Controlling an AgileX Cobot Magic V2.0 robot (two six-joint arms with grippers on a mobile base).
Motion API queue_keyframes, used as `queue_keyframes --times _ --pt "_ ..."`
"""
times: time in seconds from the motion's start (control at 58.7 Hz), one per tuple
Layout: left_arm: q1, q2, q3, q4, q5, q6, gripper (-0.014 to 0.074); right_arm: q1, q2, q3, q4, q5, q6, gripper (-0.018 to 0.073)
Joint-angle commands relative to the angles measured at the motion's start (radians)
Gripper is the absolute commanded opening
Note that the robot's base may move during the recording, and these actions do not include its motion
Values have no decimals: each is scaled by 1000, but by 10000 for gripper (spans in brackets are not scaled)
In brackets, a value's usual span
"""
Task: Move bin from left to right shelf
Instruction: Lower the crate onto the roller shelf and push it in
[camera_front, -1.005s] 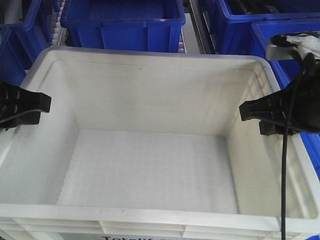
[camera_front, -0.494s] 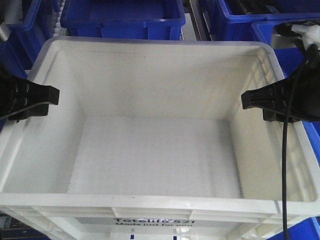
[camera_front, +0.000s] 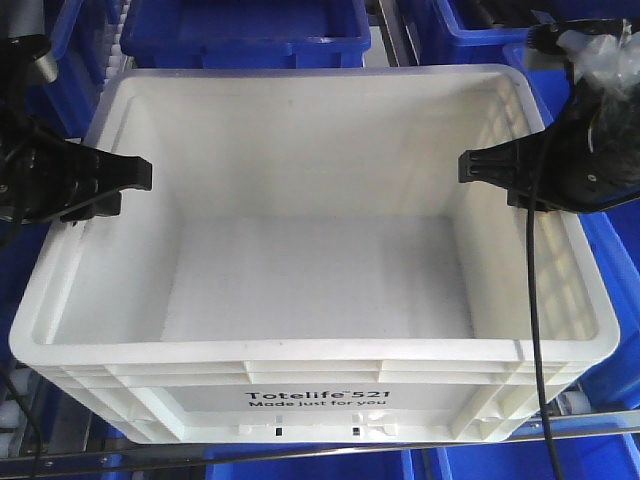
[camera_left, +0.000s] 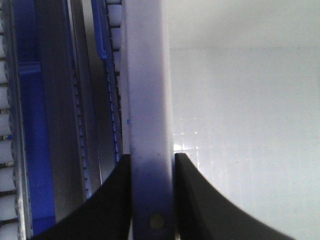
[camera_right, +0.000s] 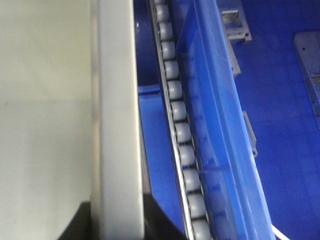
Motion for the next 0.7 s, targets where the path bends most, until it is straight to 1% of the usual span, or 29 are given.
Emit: queue_keyframes --times 0.0,0.239,0.392,0.46,0.579,0.681 --pt "-6 -33 -33 8 -117 0 -6 -4 -1 -39 -144 -97 119 13" --pt "-6 -15 -33 10 -187 -16 -5 -4 52 -39 -241 -127 211 17" --pt "-6 9 -25 10 -194 -16 -1 -4 83 -39 -268 -164 265 21" --pt "-6 20 -14 10 -198 -23 1 -4 100 -39 -269 -179 268 25" --pt "-6 33 14 17 -216 -61 5 -4 127 -39 -269 -184 267 34" --pt "-6 43 24 17 -216 -68 15 -4 148 -39 -269 -192 267 44"
